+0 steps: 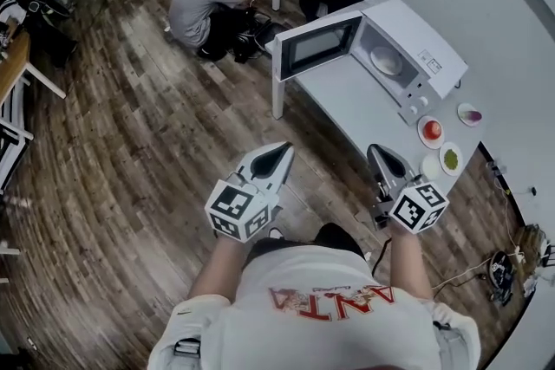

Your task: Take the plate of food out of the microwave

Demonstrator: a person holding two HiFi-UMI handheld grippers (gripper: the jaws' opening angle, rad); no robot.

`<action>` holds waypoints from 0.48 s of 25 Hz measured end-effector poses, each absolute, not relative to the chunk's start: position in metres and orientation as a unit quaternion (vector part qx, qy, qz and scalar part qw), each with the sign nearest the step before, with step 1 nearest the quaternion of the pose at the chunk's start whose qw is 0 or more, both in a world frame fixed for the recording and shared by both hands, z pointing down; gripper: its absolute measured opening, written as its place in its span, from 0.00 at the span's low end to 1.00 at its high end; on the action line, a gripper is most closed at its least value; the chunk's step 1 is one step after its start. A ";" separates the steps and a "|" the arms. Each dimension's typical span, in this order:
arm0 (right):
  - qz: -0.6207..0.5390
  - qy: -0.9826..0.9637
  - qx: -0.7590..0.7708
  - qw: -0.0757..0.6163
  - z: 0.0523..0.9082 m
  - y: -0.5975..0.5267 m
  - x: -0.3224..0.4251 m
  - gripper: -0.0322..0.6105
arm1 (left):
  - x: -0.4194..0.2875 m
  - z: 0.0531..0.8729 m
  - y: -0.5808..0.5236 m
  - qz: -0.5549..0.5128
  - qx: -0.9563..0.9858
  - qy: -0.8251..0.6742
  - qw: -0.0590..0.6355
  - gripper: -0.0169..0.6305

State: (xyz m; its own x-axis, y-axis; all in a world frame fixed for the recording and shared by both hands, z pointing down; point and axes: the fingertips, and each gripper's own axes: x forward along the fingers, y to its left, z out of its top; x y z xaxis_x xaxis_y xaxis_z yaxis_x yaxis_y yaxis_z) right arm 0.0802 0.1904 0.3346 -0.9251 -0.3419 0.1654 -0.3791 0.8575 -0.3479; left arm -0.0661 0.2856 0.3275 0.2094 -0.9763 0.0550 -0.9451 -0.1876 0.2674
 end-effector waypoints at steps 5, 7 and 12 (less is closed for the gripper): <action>0.193 -0.960 0.196 0.052 0.341 0.167 0.055 0.05 | -0.094 0.337 0.269 -0.069 0.765 -0.626 0.132 0.04; 0.200 -0.959 0.193 0.050 0.348 0.154 0.043 0.05 | -0.103 0.340 0.258 -0.063 0.764 -0.629 0.131 0.04; 0.213 -0.961 0.173 0.041 0.355 0.116 0.015 0.05 | -0.123 0.339 0.215 -0.050 0.759 -0.635 0.135 0.04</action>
State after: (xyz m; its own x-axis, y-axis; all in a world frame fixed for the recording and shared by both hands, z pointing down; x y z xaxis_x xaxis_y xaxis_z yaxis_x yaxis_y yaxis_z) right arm 0.0154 0.1163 0.3549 -0.9369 -0.3143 0.1531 -0.3495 0.8496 -0.3950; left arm -0.1226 0.2152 0.3393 0.1887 -0.9774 0.0954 -0.9506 -0.1574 0.2676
